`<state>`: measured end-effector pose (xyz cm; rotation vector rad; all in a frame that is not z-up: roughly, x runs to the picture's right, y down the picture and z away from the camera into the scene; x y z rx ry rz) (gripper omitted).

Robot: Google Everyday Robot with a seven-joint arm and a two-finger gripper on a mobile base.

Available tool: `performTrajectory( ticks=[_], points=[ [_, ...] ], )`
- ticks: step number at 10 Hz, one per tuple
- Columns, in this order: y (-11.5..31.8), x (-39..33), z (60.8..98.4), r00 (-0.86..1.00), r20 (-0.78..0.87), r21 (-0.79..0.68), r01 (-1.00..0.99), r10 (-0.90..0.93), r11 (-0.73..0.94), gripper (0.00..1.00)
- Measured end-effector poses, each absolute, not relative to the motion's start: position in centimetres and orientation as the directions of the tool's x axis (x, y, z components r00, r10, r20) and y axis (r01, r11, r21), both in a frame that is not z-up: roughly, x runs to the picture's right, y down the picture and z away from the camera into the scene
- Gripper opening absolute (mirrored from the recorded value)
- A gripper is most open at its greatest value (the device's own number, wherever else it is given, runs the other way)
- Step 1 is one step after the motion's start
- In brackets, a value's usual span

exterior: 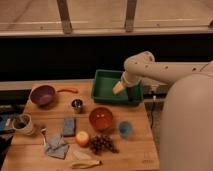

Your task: Place brush in table surface

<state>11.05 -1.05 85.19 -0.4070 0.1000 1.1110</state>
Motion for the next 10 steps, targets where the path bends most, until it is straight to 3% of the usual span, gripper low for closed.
performTrajectory(
  ticks=[4, 10],
  points=[
    [-2.3, 10.8, 91.9, 0.506, -0.279, -0.277, -0.856, 0.816, 0.437, 0.80],
    [-1.2, 14.4, 96.3, 0.513, -0.363, -0.237, -0.858, 0.778, 0.455, 0.80]
  ],
)
